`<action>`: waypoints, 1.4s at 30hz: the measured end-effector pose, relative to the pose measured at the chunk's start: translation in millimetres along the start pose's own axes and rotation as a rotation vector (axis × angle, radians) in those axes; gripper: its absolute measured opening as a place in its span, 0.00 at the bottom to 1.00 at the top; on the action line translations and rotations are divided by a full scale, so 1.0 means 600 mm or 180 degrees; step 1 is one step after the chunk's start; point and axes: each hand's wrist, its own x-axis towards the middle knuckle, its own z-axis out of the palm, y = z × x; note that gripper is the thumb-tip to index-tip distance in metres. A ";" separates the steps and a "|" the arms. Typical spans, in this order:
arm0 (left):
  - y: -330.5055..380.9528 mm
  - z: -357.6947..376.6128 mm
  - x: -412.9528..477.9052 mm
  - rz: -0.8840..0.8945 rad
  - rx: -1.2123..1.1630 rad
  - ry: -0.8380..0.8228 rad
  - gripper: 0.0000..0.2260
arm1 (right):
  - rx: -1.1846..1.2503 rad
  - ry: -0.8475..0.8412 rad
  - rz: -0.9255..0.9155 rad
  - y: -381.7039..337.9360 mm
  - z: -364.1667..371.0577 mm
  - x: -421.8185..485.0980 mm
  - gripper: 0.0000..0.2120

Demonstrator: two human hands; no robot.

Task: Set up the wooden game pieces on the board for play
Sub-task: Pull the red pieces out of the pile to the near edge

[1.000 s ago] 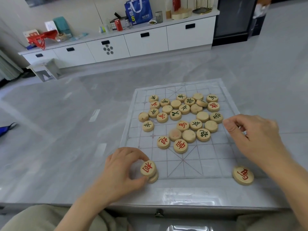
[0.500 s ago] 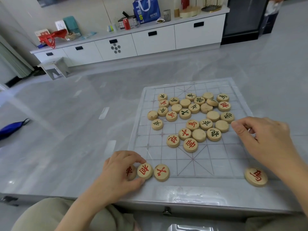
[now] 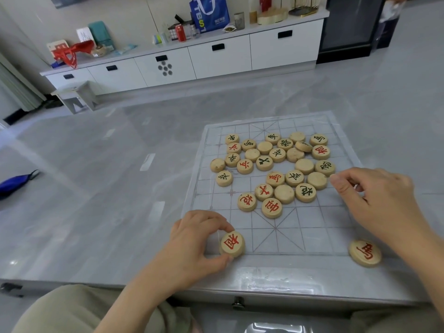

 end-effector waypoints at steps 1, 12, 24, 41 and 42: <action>-0.002 -0.002 0.001 -0.0022 -0.0002 0.0033 0.17 | 0.0003 0.0006 0.0006 0.000 0.000 0.000 0.24; -0.040 -0.020 -0.023 -0.0423 0.0309 -0.0170 0.18 | 0.0032 0.0031 -0.0015 -0.003 -0.001 0.004 0.24; -0.004 0.008 0.002 -0.0038 0.0561 -0.0302 0.25 | 0.0004 0.0052 -0.0030 -0.003 -0.001 0.003 0.26; 0.005 0.009 0.015 -0.0154 0.0387 -0.0553 0.28 | 0.0031 0.0068 -0.0053 -0.006 0.001 0.001 0.23; 0.005 0.009 0.016 -0.0143 0.0391 -0.0591 0.29 | 0.0027 0.0071 -0.0059 -0.007 0.002 0.002 0.23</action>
